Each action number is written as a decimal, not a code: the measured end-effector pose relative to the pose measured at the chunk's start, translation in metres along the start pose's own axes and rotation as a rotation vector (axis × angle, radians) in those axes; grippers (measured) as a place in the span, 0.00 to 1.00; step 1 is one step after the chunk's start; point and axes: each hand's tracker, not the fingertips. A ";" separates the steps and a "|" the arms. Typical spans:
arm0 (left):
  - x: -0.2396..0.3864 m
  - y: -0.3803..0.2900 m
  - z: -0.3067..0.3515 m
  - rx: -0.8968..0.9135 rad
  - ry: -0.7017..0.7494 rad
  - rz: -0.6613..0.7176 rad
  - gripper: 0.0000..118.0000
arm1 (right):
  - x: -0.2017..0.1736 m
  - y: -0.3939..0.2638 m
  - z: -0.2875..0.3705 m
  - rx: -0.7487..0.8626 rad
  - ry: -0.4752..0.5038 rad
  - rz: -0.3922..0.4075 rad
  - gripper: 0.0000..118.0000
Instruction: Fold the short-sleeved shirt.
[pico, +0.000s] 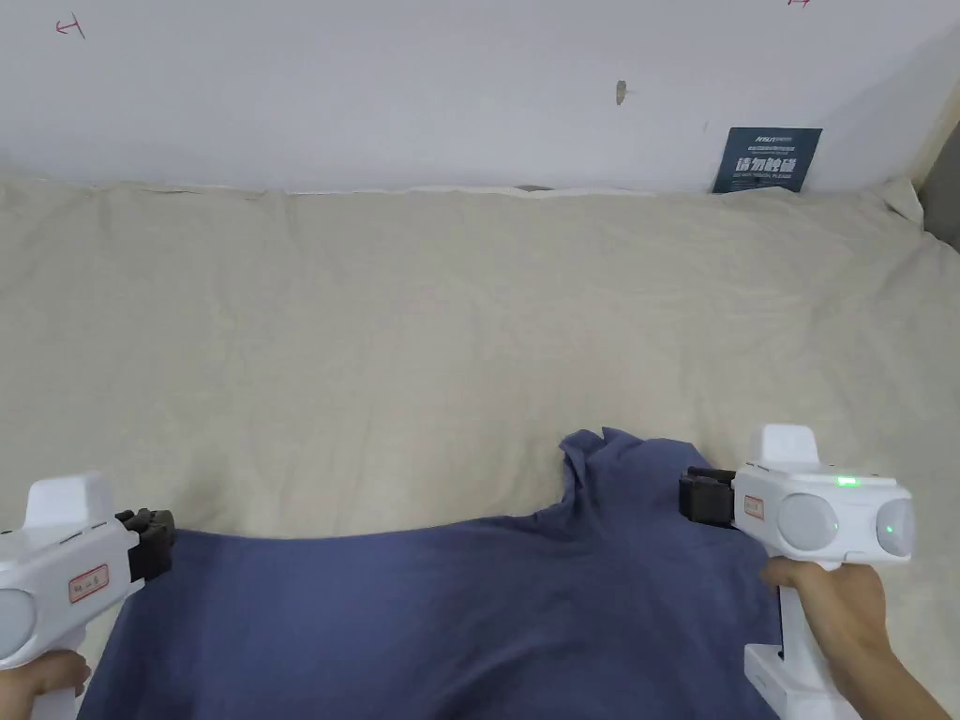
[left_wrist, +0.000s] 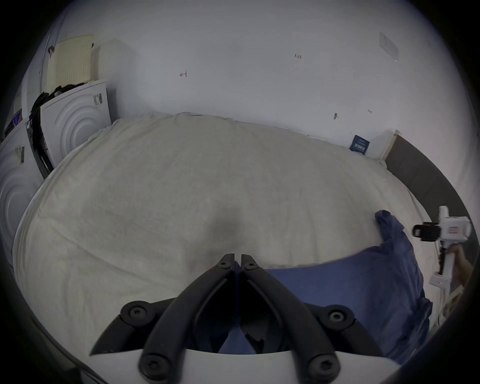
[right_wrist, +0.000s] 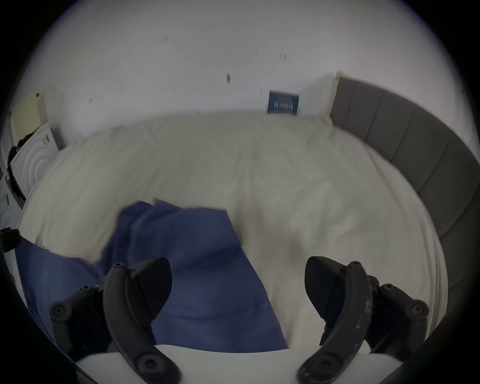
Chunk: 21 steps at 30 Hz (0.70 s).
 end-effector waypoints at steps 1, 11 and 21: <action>0.000 0.001 0.004 0.003 -0.004 -0.003 0.03 | 0.003 0.001 -0.015 -0.044 -0.005 -0.020 0.85; -0.011 -0.009 0.007 -0.007 0.010 0.024 0.03 | -0.011 -0.014 0.005 -0.038 -0.029 0.038 0.02; -0.006 -0.021 0.072 0.041 0.042 0.039 0.03 | 0.021 -0.035 0.127 0.234 0.096 0.071 0.02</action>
